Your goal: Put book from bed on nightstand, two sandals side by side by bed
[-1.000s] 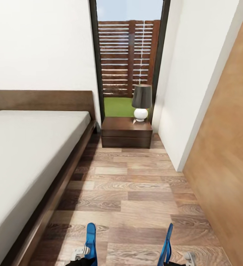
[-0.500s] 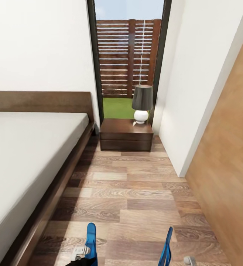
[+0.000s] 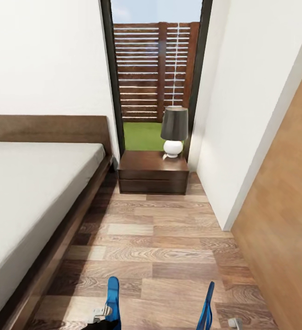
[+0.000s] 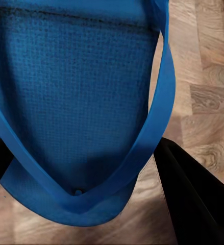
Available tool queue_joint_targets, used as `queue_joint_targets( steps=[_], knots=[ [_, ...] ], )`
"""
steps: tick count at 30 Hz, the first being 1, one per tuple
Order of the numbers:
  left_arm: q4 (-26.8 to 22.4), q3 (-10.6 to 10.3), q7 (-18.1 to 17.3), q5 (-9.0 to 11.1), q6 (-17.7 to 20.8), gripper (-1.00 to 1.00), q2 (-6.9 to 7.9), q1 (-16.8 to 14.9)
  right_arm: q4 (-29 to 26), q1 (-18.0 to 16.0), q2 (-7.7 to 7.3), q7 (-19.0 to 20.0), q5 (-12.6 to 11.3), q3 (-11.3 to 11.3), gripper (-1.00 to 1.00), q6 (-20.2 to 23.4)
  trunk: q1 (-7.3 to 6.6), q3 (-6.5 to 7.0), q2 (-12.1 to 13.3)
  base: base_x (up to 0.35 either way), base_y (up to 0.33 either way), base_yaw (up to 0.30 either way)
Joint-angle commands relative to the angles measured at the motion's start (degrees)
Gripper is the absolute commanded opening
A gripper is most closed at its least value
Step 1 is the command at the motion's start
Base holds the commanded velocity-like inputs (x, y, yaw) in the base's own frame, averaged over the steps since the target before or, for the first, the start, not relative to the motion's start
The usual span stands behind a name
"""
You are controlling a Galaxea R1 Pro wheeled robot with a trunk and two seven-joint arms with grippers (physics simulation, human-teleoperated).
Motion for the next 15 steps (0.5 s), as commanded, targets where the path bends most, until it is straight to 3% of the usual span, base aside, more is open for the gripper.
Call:
queue_joint_targets(
  steps=[1,15],
  knots=[
    [0.08,0.46,-0.36,-0.03,-0.03,-1.00,0.01,-0.04,-0.01,-0.03,0.00,0.17,0.57,-0.56,-1.00,-0.21,0.02,-0.05,-0.02,0.316,-0.140,0.000],
    [0.08,0.46,-0.36,-0.03,-0.03,-1.00,0.01,-0.04,-0.01,-0.03,0.02,0.15,0.57,-0.56,-1.00,-0.22,0.02,-0.05,-0.02,0.316,-0.138,0.000]
  ],
)
